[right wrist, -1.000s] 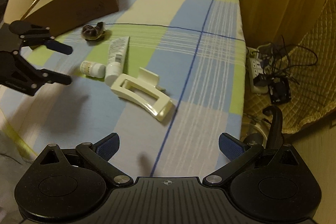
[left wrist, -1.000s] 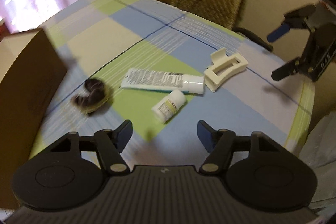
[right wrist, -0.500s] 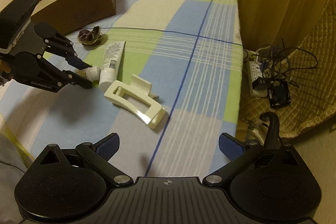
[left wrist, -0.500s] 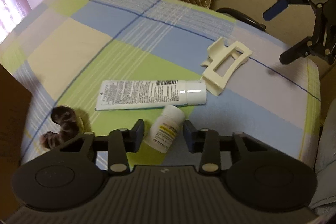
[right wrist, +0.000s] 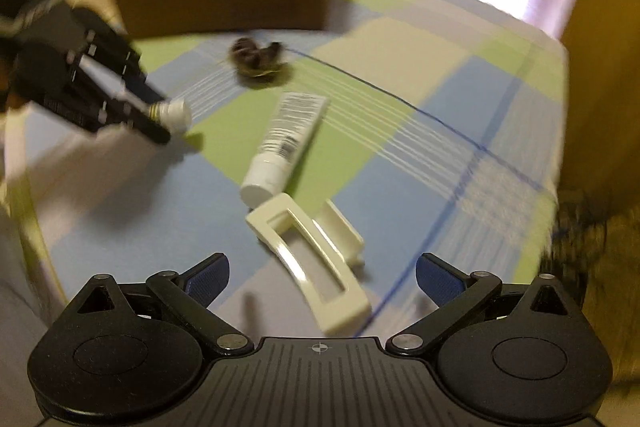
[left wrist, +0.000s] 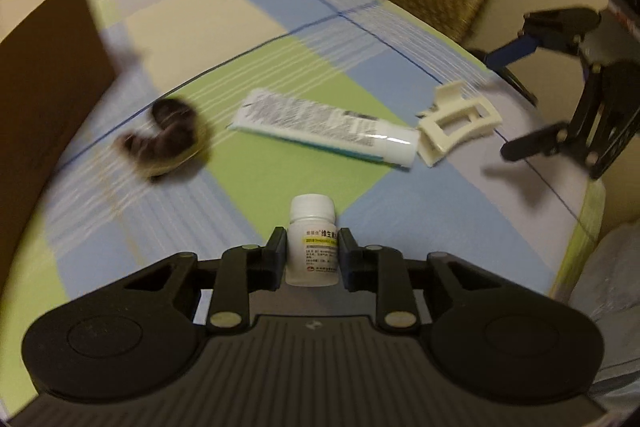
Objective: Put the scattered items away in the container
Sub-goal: 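Grasp the white pill bottle with the left tool while the right tool grasps the white hair clip, then carry the pill bottle and hair clip over the brown box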
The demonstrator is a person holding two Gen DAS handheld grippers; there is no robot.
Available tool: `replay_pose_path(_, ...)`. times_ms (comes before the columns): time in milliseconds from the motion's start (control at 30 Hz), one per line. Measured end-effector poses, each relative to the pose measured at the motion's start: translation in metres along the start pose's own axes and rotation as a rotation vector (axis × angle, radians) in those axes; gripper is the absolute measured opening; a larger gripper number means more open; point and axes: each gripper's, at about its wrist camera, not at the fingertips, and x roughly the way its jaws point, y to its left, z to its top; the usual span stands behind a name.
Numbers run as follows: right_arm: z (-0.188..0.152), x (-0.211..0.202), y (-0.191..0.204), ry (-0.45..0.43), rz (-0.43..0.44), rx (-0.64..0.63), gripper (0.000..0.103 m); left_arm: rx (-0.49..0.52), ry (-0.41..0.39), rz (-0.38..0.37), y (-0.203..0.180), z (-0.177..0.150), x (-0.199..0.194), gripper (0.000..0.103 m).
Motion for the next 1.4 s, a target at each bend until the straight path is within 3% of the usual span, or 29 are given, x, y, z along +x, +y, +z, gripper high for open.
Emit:
replay_pose_path(133, 0.002, 0.01, 0.003, 0.01, 0.02, -0.169, 0.103, -0.079, -0.019, 0.048, 0.006, -0.009, -0.013, 0.022)
replay_pose_path(267, 0.002, 0.017, 0.003, 0.012, 0.046, -0.243, 0.1, -0.136, -0.034, 0.096, 0.008, -0.02, -0.026, 0.022)
replay_pose_path(300, 0.002, 0.019, 0.002, 0.018, 0.058, -0.253, 0.083, -0.148, -0.036, 0.105, 0.008, -0.023, -0.029, 0.022)
replay_pose_path(333, 0.003, 0.022, 0.003, 0.031, 0.067, -0.259, 0.074, -0.16, -0.039, 0.114, 0.008, -0.026, -0.032, 0.022)
replay_pose_path(400, 0.004, 0.025, 0.002, 0.038, 0.075, -0.254, 0.073, -0.186, -0.041, 0.129, 0.006, -0.032, -0.036, 0.022)
replay_pose_path(433, 0.004, 0.025, 0.001, 0.035, 0.085, -0.25, 0.056, -0.196, -0.042, 0.134, 0.005, -0.035, -0.038, 0.022)
replay_pose_path(500, 0.006, 0.024, -0.001, 0.046, 0.105, -0.222, 0.044, -0.211, -0.042, 0.147, 0.003, -0.04, -0.041, 0.022)
replay_pose_path(667, 0.007, 0.009, 0.001, 0.059, 0.11, -0.126, 0.044, -0.243, -0.055, 0.176, -0.005, -0.051, -0.051, 0.022)
replay_pose_path(967, 0.024, -0.027, -0.004, -0.042, 0.151, 0.158, 0.044, -0.275, -0.114, 0.205, -0.009, -0.06, -0.08, 0.022)
replay_pose_path(1400, 0.099, -0.023, 0.043, -0.11, 0.196, 0.234, 0.044, -0.219, -0.24, 0.2, 0.038, -0.054, -0.149, 0.022)
